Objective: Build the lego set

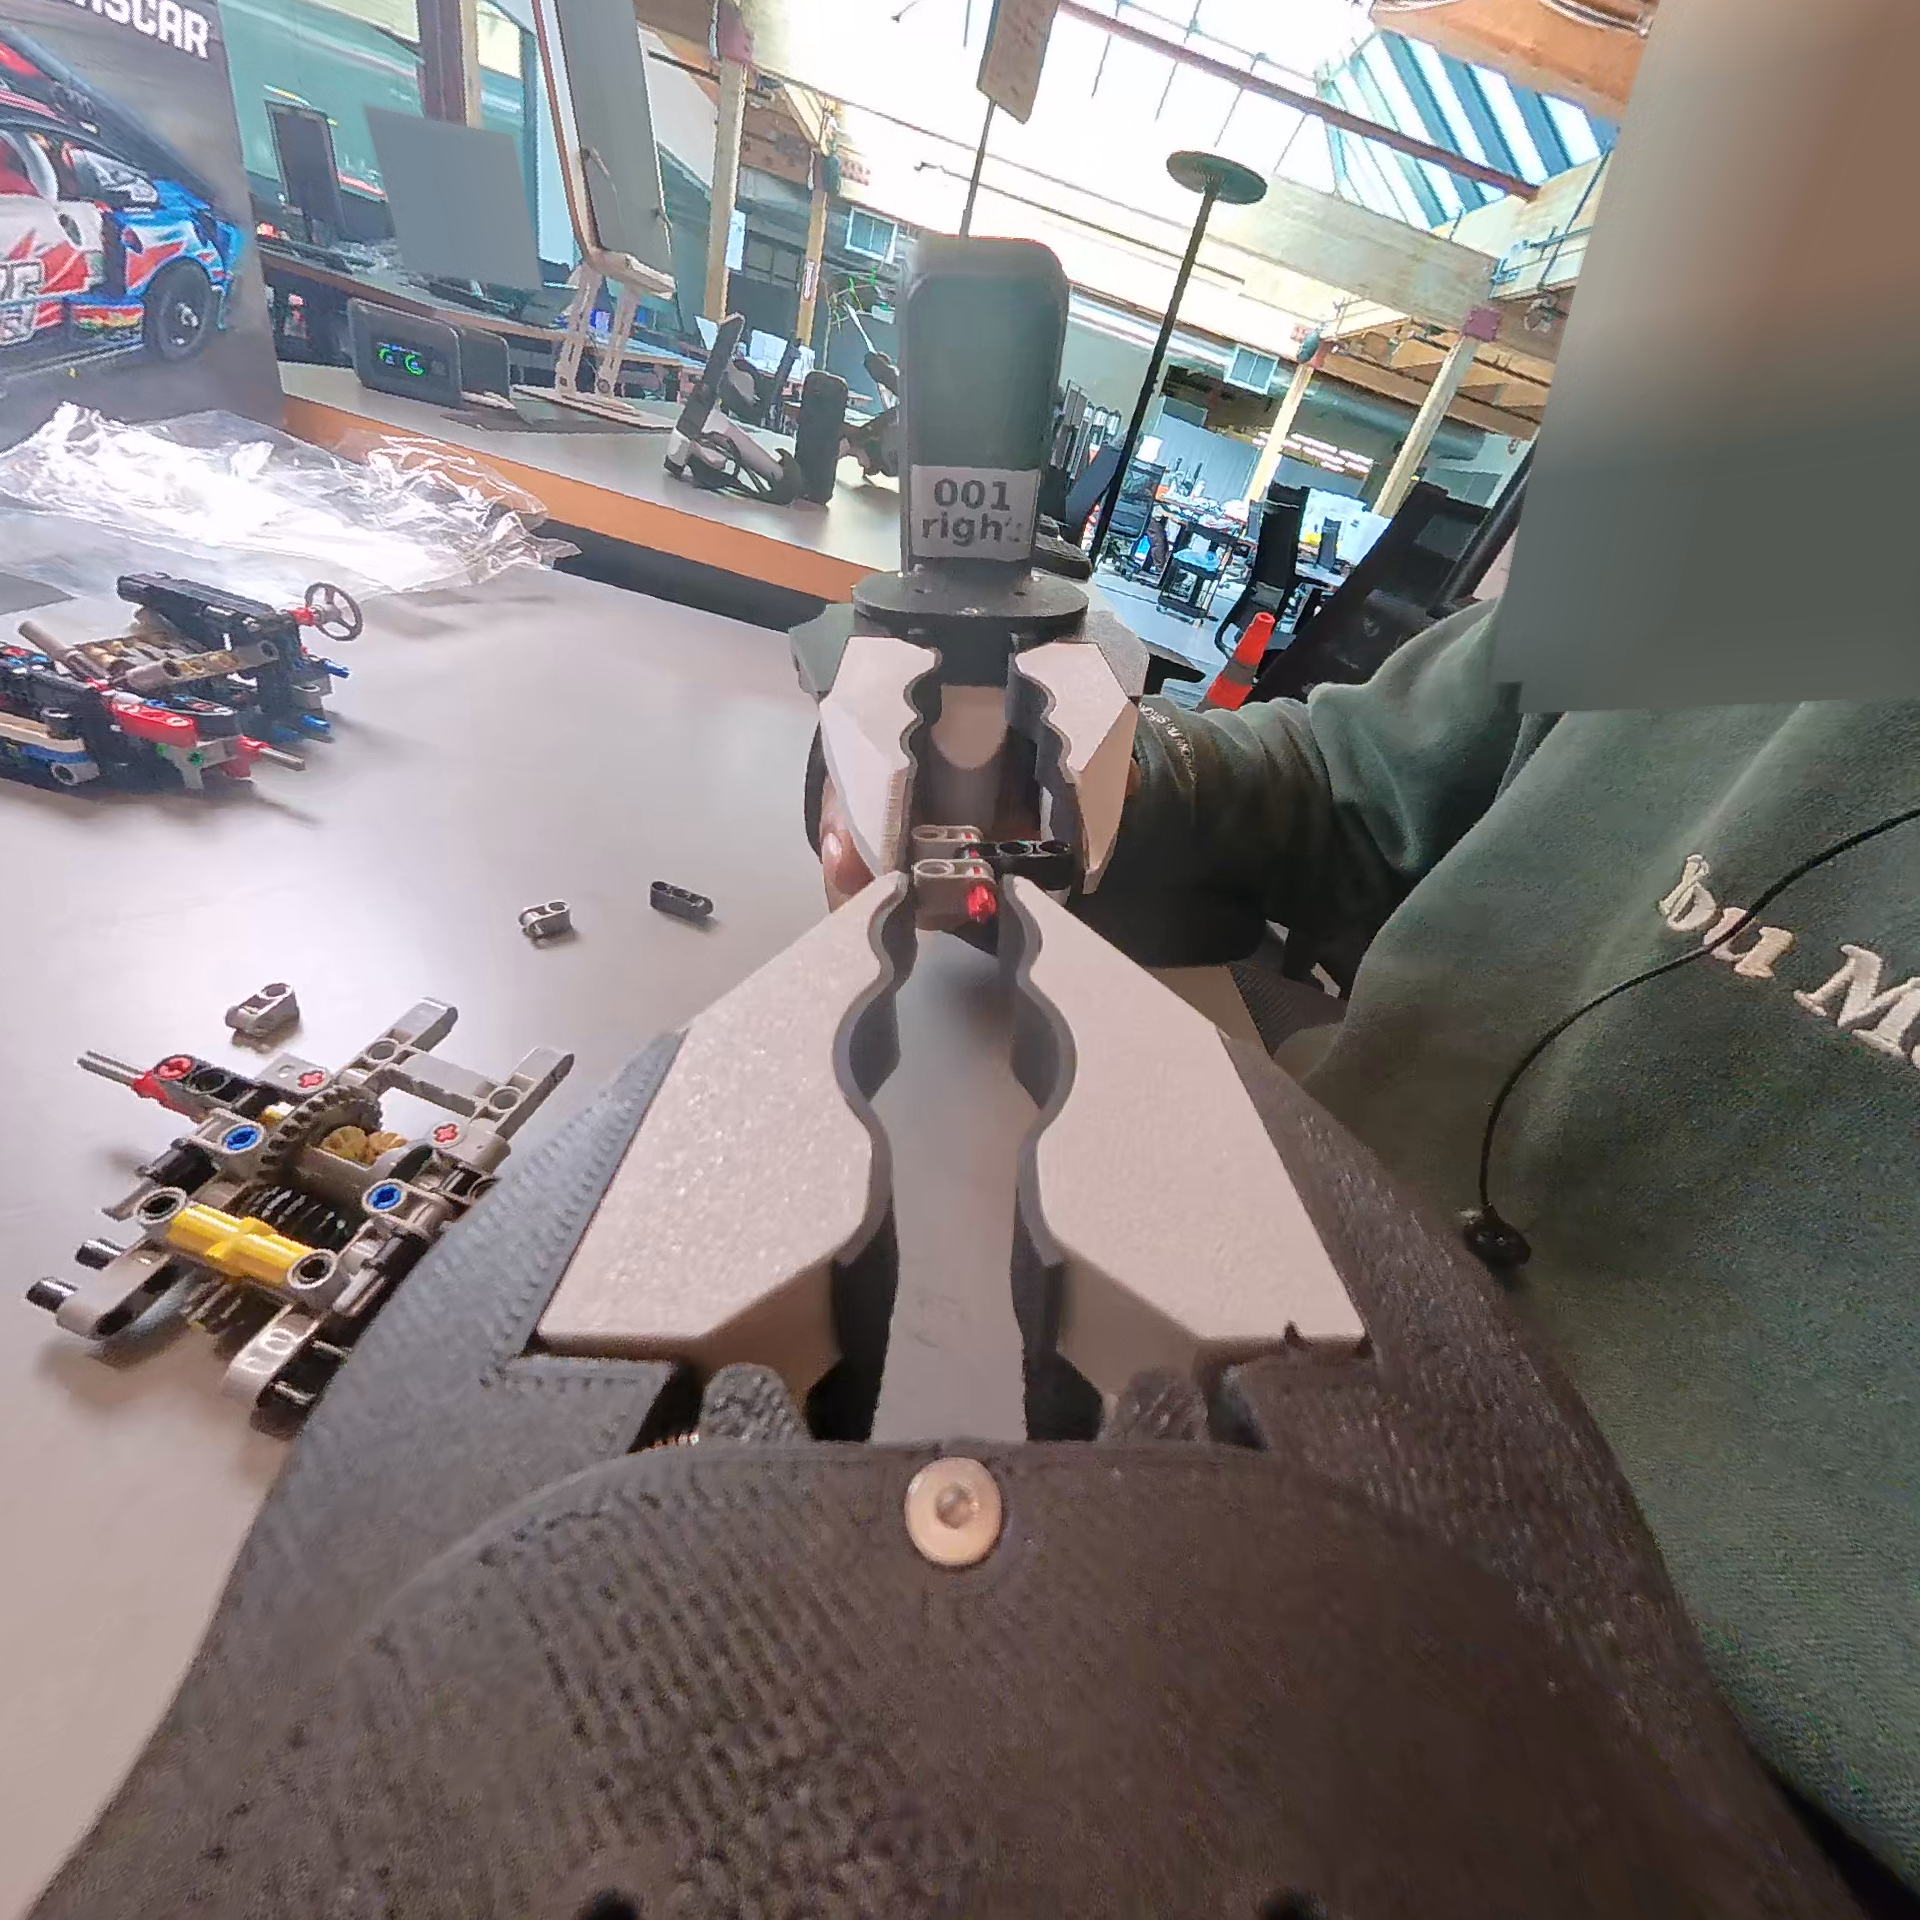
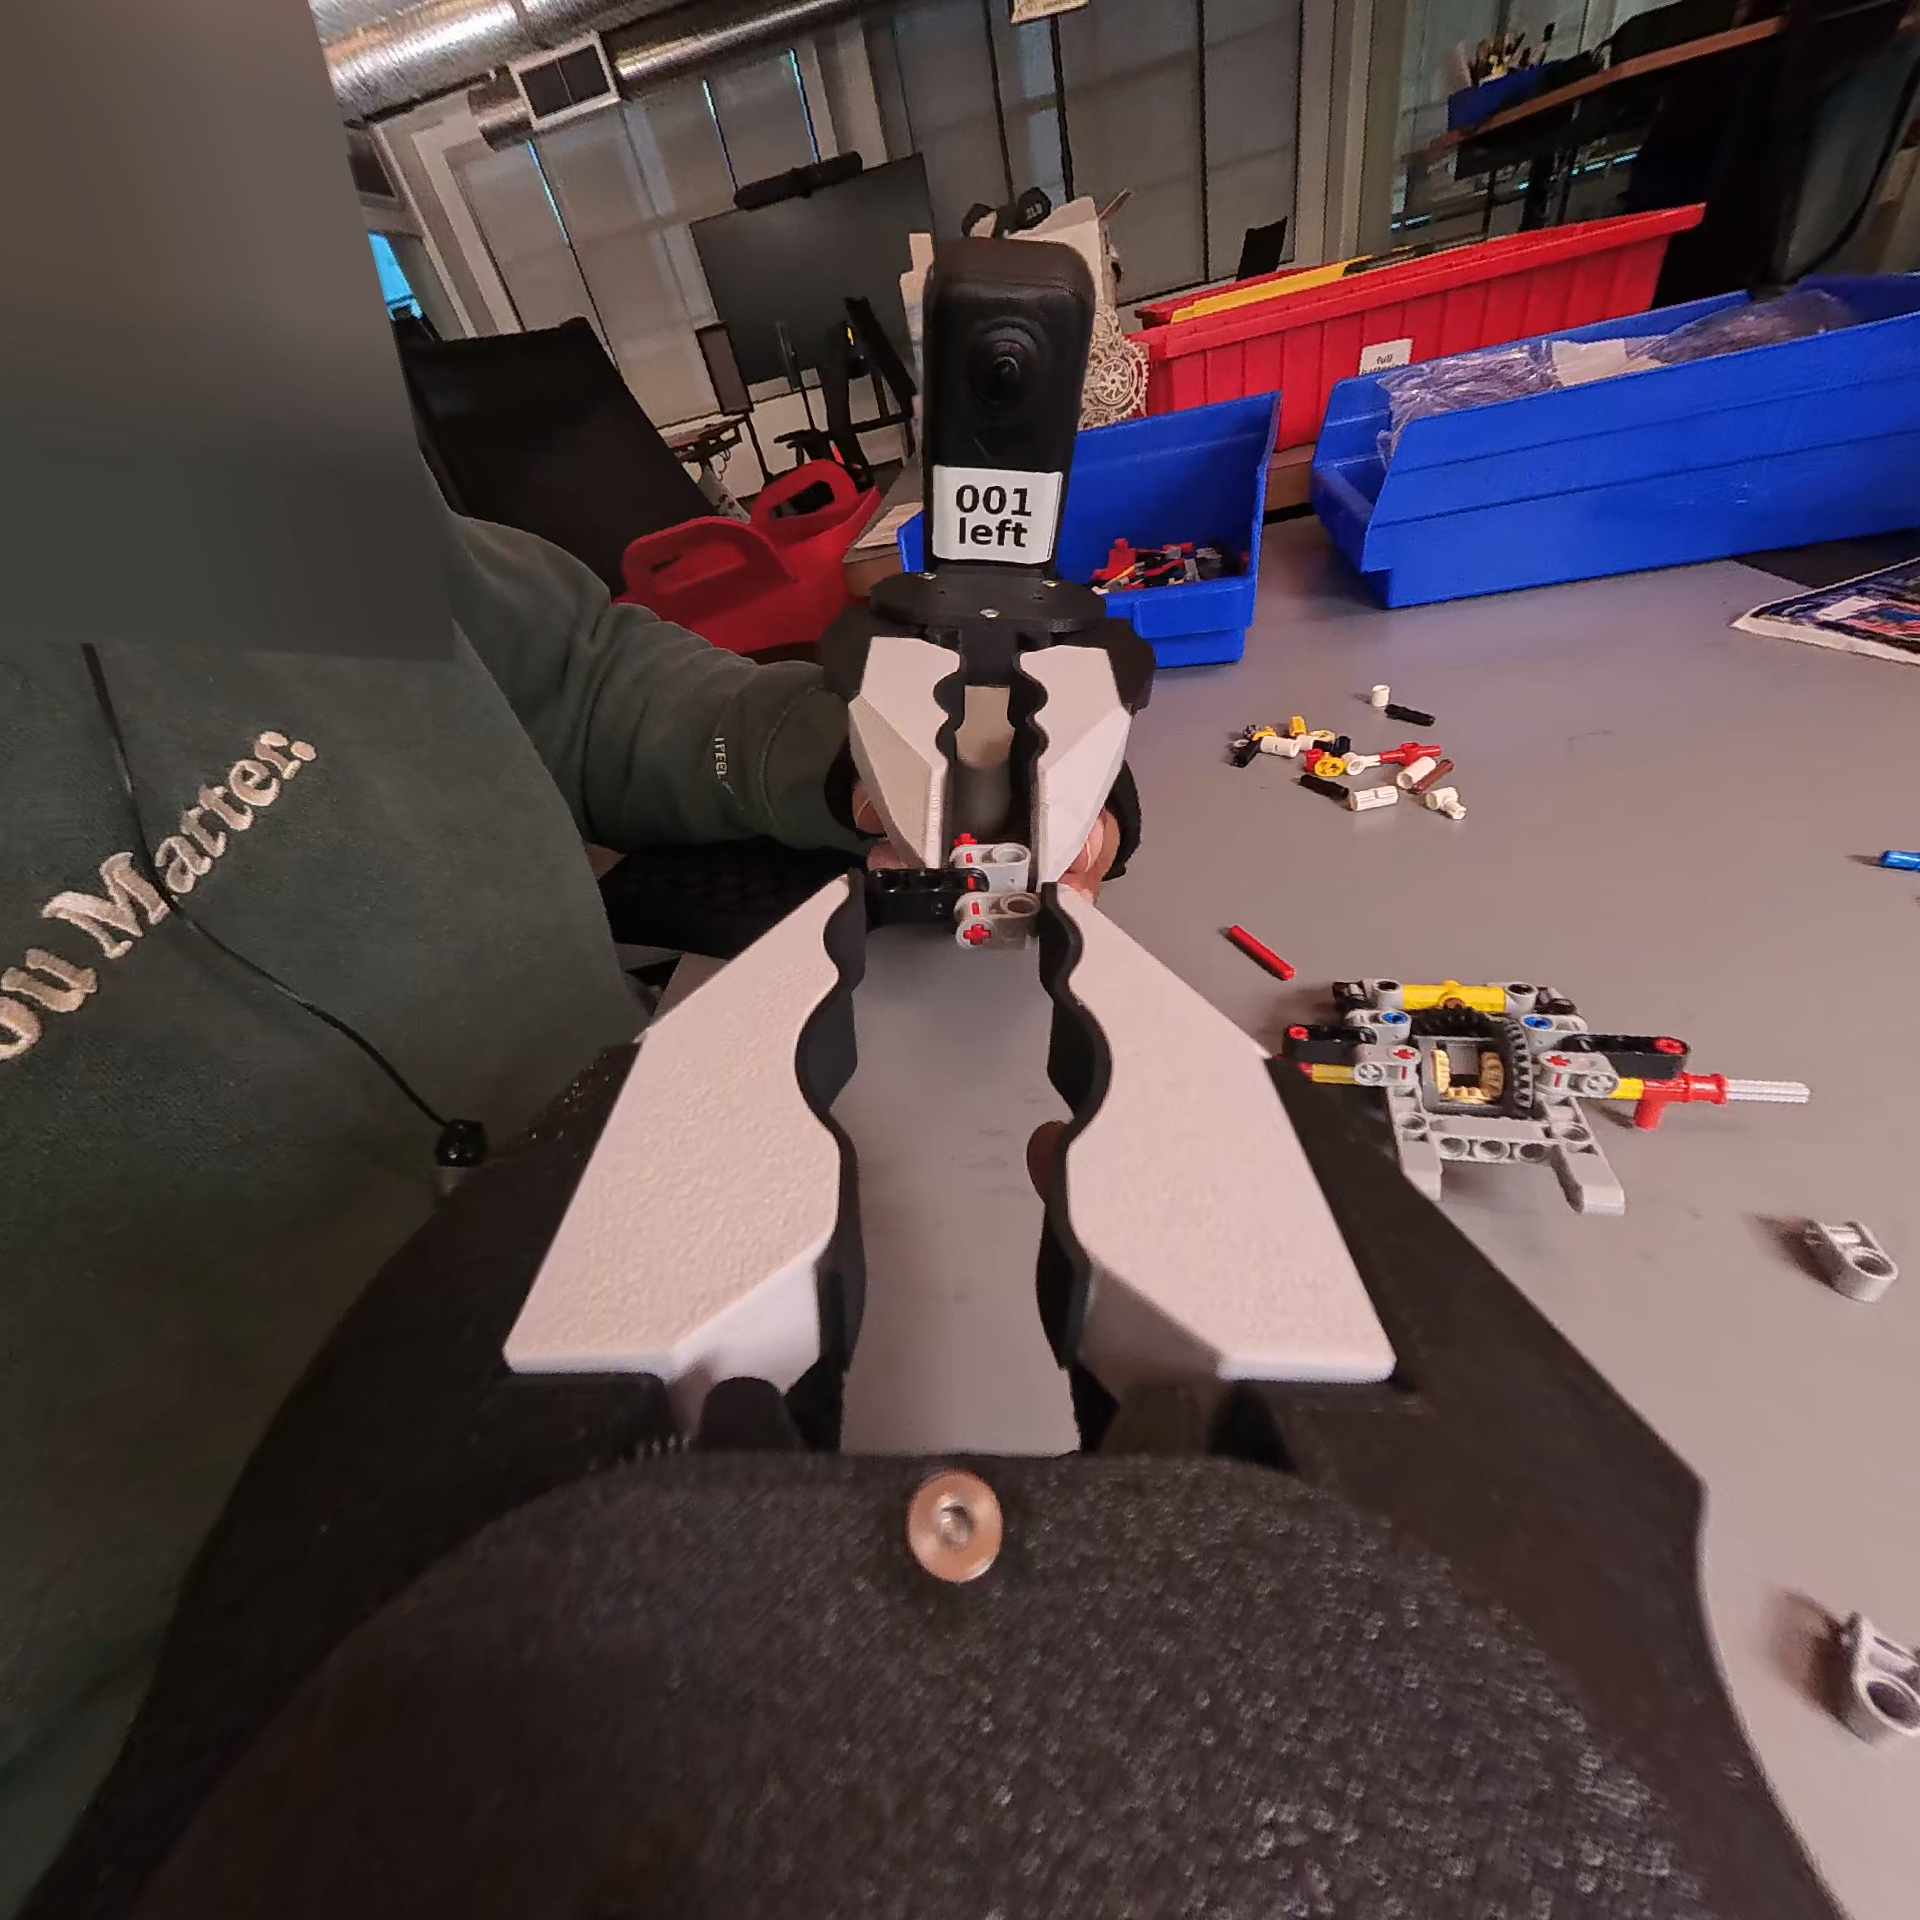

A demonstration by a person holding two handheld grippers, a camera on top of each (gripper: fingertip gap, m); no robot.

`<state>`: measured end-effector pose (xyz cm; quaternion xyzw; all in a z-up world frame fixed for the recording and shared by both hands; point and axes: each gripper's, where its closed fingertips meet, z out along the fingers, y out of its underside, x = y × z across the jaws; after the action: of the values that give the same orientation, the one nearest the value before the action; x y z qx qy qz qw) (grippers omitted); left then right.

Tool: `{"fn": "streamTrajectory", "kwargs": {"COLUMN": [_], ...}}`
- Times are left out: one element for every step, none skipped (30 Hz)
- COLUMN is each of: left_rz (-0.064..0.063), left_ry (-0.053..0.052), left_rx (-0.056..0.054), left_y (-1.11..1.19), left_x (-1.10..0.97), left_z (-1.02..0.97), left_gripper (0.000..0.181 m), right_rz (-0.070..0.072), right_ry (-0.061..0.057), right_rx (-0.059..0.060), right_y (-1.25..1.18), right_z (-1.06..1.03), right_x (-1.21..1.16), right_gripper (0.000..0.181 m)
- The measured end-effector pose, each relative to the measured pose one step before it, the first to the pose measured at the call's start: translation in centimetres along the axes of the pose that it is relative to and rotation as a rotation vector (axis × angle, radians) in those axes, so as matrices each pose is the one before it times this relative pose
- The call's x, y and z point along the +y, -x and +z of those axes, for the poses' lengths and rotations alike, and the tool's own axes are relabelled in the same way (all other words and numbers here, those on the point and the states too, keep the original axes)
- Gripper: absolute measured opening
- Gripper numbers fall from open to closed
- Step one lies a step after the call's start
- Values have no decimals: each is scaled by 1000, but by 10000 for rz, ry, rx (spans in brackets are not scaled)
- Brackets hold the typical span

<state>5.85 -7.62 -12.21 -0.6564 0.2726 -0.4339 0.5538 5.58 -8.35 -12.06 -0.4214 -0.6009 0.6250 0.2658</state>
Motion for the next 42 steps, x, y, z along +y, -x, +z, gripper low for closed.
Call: {"fn": "streamTrajectory", "kwargs": {"left_rz": [-102,-122,-112,-91,-81,-64,-41,-11,15,40,80,118,129,122,111,104,96,80,55,36,25,25,30,25,14,5,-6,-22,-41,-57,-61,-50,-24,1,20,40,59,64,61,61,56,48], "left_ry": [41,48,18,-9,-16,-25,-33,-15,5,-2,-8,-12,-15,-2,27,63,72,38,-4,-10,19,42,37,15,-2,5,25,44,50,42,44,58,63,52,29,23,37,58,72,66,39,9], "left_rx": [-25,-33,-49,-39,-13,-3,-13,-14,-12,-23,-33,-19,10,15,-7,-23,-21,-11,-4,4,2,-11,-19,-46,-66,-71,-91,-109,-109,-118,-157,-205,-195,-148,-144,-168,-172,-168,-174,-160,-123,-117], "left_y": [93,109,135,134,90,60,67,43,32,33,18,1,-55,-77,-34,8,-2,-15,-7,-19,1,20,30,81,101,127,175,238,251,287,353,416,408,303,270,272,245,239,242,207,142,131], "left_x": [62,74,54,6,-10,-26,-51,-20,6,-3,-14,-23,-31,-12,41,103,135,74,-3,-4,50,91,85,42,8,12,43,79,94,85,74,105,114,80,42,23,50,87,112,105,60,3], "left_z": [-4,1,-18,-21,-34,-20,-25,-19,-12,-14,-19,-18,-18,-10,3,24,26,25,8,-5,0,6,18,-2,-12,-2,-21,-29,-51,-57,-47,-52,-50,-40,-56,-49,-34,-26,0,5,16,-2], "left_gripper": [13,13,13,13,13,13,13,13,13,13,13,13,13,13,13,13,13,13,13,13,13,13,13,13,13,14,14,14,14,14,14,14,14,14,14,15,17,19,21,25,30,34], "right_rz": [-56,-43,-33,-16,4,16,-11,-27,-16,8,34,58,74,93,86,52,17,-10,-36,-56,-99,-134,-111,-57,-26,-39,-79,-122,-164,-202,-206,-212,-219,-194,-190,-183,-129,-61,-37,-45,-17,15], "right_ry": [-3,5,16,21,21,21,26,19,12,-1,2,12,9,-1,4,16,35,50,97,135,146,133,89,28,-10,-5,7,43,109,132,129,190,237,288,322,300,277,299,306,243,166,138], "right_rx": [67,69,84,71,34,14,21,32,19,14,14,-5,-31,-50,-40,-15,-19,-39,-50,-39,39,62,55,64,69,72,120,166,181,216,216,224,248,264,281,265,240,248,250,148,65,40], "right_y": [-102,-109,-155,-137,-94,-51,-51,-48,-42,-41,-54,-50,-24,11,8,-16,19,88,127,121,29,-12,-17,-65,-104,-115,-164,-222,-241,-272,-269,-295,-353,-398,-442,-417,-392,-433,-442,-267,-124,-67], "right_z": [2,-22,-15,-15,-15,-3,1,-3,0,-13,-21,-24,-23,-30,-17,9,25,34,64,74,85,67,40,-10,-29,-34,-26,-41,-24,-19,-6,-1,14,18,19,18,24,58,63,77,56,56], "right_x": [22,42,51,45,50,31,52,39,16,5,4,31,20,6,3,35,59,72,150,203,222,197,124,29,-37,-40,-9,55,157,196,195,281,367,458,518,506,487,510,522,443,326,263], "right_gripper": [32,33,33,33,33,33,33,33,32,32,33,33,34,36,37,37,37,37,34,32,32,31,31,31,31,31,31,31,31,31,31,31,31,31,31,31,31,31,31,31,31,31]}}
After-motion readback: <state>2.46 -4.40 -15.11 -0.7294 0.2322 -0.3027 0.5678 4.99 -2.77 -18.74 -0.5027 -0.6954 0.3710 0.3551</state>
